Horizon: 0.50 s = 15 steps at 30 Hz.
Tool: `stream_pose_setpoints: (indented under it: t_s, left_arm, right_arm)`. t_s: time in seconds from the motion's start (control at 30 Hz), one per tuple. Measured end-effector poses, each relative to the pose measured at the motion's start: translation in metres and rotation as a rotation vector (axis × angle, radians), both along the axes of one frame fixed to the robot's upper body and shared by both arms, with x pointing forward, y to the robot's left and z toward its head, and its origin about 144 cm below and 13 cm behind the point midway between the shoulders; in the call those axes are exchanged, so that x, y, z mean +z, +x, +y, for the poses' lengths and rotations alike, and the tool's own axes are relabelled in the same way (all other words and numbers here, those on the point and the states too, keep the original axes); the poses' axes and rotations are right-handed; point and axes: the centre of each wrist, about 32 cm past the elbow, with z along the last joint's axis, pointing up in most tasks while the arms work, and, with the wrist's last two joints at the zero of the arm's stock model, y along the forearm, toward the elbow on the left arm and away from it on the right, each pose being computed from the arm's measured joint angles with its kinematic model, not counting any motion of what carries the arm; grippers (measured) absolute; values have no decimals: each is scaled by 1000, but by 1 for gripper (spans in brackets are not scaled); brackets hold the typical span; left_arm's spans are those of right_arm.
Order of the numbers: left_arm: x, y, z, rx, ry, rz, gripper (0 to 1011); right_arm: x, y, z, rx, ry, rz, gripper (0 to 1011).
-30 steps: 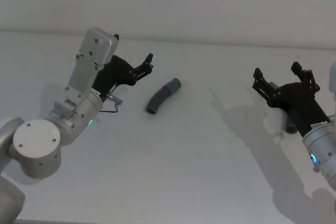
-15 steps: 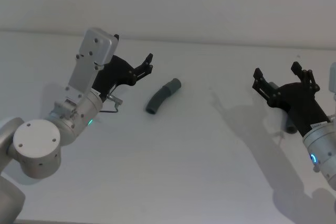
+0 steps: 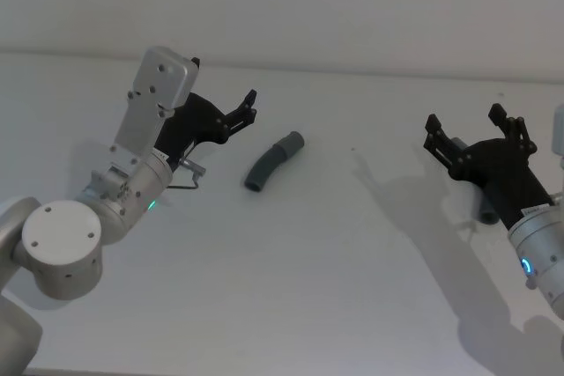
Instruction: Use both hands to pick up one end of the pipe from the table, align the ends, and insert them.
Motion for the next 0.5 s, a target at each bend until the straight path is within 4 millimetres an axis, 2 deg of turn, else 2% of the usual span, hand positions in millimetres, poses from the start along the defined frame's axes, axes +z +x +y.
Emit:
stream_pose_setpoints:
  t_s: [0.5]
  left_arm:
    - [0,0,0,0,0,0,1001]
  right_arm:
    - [0,0,0,0,0,0,1004]
